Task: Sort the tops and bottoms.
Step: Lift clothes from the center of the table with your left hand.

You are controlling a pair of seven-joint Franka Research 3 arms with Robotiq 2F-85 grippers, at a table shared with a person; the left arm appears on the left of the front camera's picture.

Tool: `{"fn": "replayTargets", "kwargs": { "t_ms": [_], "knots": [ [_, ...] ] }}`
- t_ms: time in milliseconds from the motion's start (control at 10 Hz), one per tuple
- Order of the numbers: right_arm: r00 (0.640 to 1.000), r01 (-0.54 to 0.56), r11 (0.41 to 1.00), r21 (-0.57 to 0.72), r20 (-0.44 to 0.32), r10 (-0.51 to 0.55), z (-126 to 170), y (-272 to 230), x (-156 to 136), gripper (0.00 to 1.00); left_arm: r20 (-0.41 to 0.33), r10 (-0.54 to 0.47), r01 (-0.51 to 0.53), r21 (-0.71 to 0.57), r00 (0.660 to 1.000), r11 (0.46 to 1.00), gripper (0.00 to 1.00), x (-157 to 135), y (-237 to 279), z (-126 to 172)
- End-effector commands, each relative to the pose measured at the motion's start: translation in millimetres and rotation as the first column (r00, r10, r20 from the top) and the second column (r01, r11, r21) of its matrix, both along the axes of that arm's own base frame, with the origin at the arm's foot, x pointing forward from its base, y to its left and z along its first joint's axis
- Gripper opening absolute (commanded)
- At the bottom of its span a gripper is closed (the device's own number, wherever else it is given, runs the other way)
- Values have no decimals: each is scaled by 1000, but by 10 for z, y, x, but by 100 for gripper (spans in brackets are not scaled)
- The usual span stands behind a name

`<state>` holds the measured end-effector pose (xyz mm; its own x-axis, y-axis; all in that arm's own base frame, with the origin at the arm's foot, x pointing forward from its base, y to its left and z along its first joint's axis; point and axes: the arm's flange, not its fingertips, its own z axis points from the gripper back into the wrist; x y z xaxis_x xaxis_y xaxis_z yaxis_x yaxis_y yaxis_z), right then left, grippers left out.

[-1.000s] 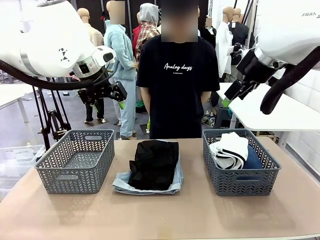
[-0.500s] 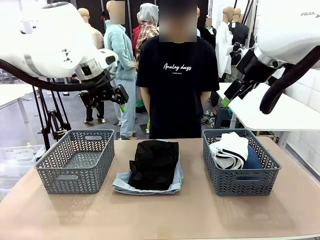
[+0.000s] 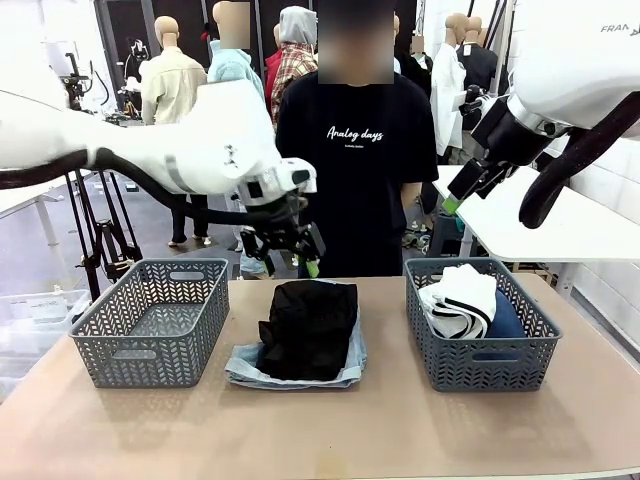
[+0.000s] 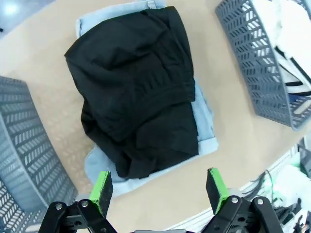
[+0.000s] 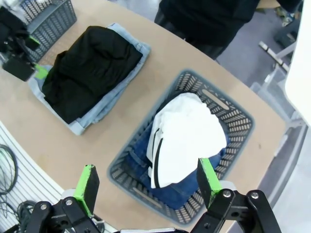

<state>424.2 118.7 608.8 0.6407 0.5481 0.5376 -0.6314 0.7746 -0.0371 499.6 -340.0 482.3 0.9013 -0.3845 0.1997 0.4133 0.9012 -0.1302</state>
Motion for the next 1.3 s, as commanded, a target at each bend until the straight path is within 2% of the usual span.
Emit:
{"fn": "replayTargets", "kwargs": {
  "t_ms": [0,100,200,300,400,600,800,900,1000,1200],
  "knots": [
    [1000,-5,1000,6,-5,5,-26,-17,-6,100,16,-8,7,99,1000,995,100,204,-99,-28],
    [1000,-5,1000,6,-5,5,-26,-17,-6,100,71,70,-79,142,995,987,100,194,23,64],
    [1000,-5,1000,6,-5,5,-26,-17,-6,100,1,-17,16,40,1000,999,100,103,-61,-131],
    [1000,-5,1000,6,-5,5,-26,-17,-6,100,1,-17,16,40,1000,999,100,103,-61,-131],
    [1000,-5,1000,6,-5,5,-26,-17,-6,100,31,6,-8,84,1000,996,100,197,-32,-124],
    [1000,-5,1000,6,-5,5,-26,-17,-6,100,15,57,-58,67,998,996,100,442,-211,-236],
    [1000,-5,1000,6,-5,5,-26,-17,-6,100,77,142,-146,53,987,988,100,730,-284,-290],
    [1000,-5,1000,6,-5,5,-26,-17,-6,100,73,165,-168,44,984,985,100,858,-301,-364],
    [1000,-5,1000,6,-5,5,-26,-17,-6,100,83,224,-232,97,971,968,100,978,-286,-468],
    [1000,-5,1000,6,-5,5,-26,-17,-6,100,53,300,-305,127,952,944,100,1136,-213,-636]
  ]
}}
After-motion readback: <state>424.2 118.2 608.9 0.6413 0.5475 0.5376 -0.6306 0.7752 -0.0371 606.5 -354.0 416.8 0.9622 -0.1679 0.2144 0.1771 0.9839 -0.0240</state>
